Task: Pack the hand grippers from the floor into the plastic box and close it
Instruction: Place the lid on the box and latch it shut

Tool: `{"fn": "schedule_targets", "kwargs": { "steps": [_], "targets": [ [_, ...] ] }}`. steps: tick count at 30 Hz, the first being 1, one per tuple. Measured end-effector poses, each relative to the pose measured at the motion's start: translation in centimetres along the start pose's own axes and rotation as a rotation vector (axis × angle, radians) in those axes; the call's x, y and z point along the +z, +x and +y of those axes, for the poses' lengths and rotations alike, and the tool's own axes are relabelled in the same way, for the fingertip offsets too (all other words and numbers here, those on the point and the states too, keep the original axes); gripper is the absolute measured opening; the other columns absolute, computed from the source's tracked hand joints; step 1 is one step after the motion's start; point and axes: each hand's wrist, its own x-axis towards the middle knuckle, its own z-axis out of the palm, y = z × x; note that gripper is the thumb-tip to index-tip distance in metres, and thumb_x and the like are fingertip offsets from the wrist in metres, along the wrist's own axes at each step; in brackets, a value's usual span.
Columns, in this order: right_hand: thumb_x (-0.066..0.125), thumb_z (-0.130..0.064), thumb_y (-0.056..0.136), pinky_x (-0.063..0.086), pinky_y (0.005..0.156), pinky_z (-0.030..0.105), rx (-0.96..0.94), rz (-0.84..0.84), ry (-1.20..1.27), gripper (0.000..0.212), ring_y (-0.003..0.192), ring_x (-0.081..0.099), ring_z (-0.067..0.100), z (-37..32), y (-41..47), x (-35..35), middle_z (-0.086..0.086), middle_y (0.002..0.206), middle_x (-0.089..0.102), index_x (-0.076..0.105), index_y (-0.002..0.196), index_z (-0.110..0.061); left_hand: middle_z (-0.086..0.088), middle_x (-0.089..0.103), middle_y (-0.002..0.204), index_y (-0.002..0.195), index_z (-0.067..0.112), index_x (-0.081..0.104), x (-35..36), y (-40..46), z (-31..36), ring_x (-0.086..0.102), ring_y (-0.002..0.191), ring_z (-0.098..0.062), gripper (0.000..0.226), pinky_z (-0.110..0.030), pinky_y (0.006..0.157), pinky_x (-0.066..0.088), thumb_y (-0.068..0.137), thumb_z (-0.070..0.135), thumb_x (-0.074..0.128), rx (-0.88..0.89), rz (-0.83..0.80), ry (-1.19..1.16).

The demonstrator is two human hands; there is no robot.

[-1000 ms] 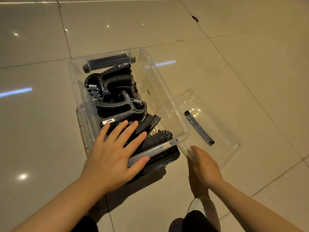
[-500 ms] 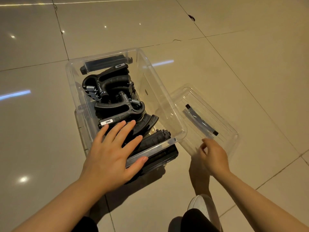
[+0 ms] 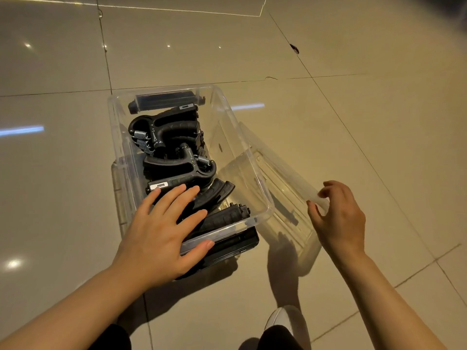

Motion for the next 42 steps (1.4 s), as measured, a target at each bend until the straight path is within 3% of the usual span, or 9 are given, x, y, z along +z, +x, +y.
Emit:
{"fn": "schedule_targets", "kwargs": {
  "steps": [4, 19, 23, 25, 29, 32, 35, 39, 42],
  "targets": [
    [0.076, -0.006, 0.075, 0.05, 0.056, 0.036, -0.084, 0.104, 0.006, 0.029, 0.068, 0.061, 0.033, -0.6, 1.4, -1.3, 0.018, 0.087, 0.065, 0.059, 0.098, 0.001, -0.009, 0.043, 0.143, 0.116, 0.022, 0.066, 0.4, 0.0, -0.2, 0.038, 0.132, -0.027, 0.056, -0.054, 0.105, 0.03, 0.084, 0.061, 0.041, 0.022, 0.08, -0.012],
    [0.068, -0.013, 0.086, 0.04, 0.095, 0.017, -0.382, 0.527, 0.338, 0.027, 0.104, 0.06, 0.023, -14.7, 6.0, -8.2, 0.02, 0.111, 0.065, 0.061, 0.102, 0.008, -0.007, 0.019, 0.154, 0.146, 0.027, 0.026, -0.6, -0.3, 0.7, 0.015, 0.142, -0.027, 0.079, -0.058, 0.108, 0.017, 0.079, 0.064, 0.047, -0.041, 0.176, -0.094],
    [0.069, -0.02, 0.083, 0.043, 0.086, 0.007, -0.221, 0.434, 0.641, 0.029, 0.102, 0.059, 0.008, -16.8, 6.8, -10.1, 0.003, 0.114, 0.063, 0.06, 0.105, -0.004, 0.015, -0.023, 0.152, 0.142, 0.045, -0.014, -1.8, -0.3, 1.2, -0.02, 0.14, -0.009, 0.097, -0.038, 0.114, -0.008, 0.067, 0.085, 0.032, -0.35, 0.212, -0.373],
    [0.069, -0.029, 0.081, 0.054, 0.078, 0.02, -0.066, 0.335, 0.843, 0.03, 0.099, 0.061, 0.004, -17.6, 7.4, -10.7, -0.009, 0.115, 0.062, 0.059, 0.106, -0.015, 0.029, -0.033, 0.143, 0.131, 0.056, -0.026, -3.2, 0.6, 0.7, -0.028, 0.135, 0.002, 0.095, -0.034, 0.112, -0.009, 0.062, 0.088, 0.03, -0.469, 0.307, -0.594],
    [0.072, -0.029, 0.079, 0.059, 0.062, 0.035, 0.124, 0.145, 1.087, 0.021, 0.091, 0.066, 0.017, -18.6, 8.1, -9.2, -0.016, 0.118, 0.057, 0.059, 0.095, -0.024, 0.032, -0.013, 0.147, 0.129, 0.063, -0.008, -5.0, 2.3, -1.9, -0.005, 0.139, 0.004, 0.08, -0.038, 0.115, 0.008, 0.064, 0.085, 0.034, -0.599, 0.545, -0.93],
    [0.071, -0.025, 0.08, 0.059, 0.062, 0.031, 0.3, 0.063, 1.195, 0.018, 0.08, 0.07, 0.019, -18.4, 8.3, -6.4, -0.01, 0.127, 0.05, 0.059, 0.092, -0.019, 0.034, -0.006, 0.147, 0.124, 0.072, -0.001, -4.8, 2.5, -3.4, 0.004, 0.141, -0.002, 0.077, -0.043, 0.116, 0.014, 0.062, 0.086, 0.042, -0.586, 0.508, -1.005],
    [0.07, -0.022, 0.083, 0.059, 0.066, 0.038, 0.491, 0.035, 1.269, 0.017, 0.073, 0.071, 0.022, -16.9, 9.1, -3.6, -0.001, 0.124, 0.052, 0.058, 0.091, -0.013, 0.031, -0.002, 0.147, 0.137, 0.055, 0.002, -4.0, 2.3, -4.2, 0.005, 0.139, 0.002, 0.088, -0.035, 0.115, 0.013, 0.065, 0.078, 0.047, -0.576, 0.428, -0.92],
    [0.066, -0.026, 0.086, 0.056, 0.074, 0.038, 0.607, -0.024, 1.0, 0.019, 0.084, 0.068, 0.025, -13.6, 10.4, 0.7, 0.01, 0.107, 0.063, 0.061, 0.094, -0.009, 0.023, -0.006, 0.152, 0.135, 0.054, -0.003, -3.4, 2.1, -4.2, 0.0, 0.138, 0.004, 0.083, -0.025, 0.109, 0.01, 0.073, 0.065, 0.051, -0.548, 0.351, -0.803],
    [0.06, -0.033, 0.087, 0.048, 0.089, 0.042, 0.604, -0.255, 0.74, 0.032, 0.1, 0.058, 0.025, -11.8, 10.2, 3.3, 0.007, 0.112, 0.063, 0.063, 0.106, -0.007, 0.024, -0.017, 0.151, 0.135, 0.056, -0.01, -3.0, 2.2, -4.6, -0.01, 0.137, 0.006, 0.089, -0.025, 0.109, 0.005, 0.071, 0.075, 0.05, -0.529, 0.289, -0.718]
  ]
}}
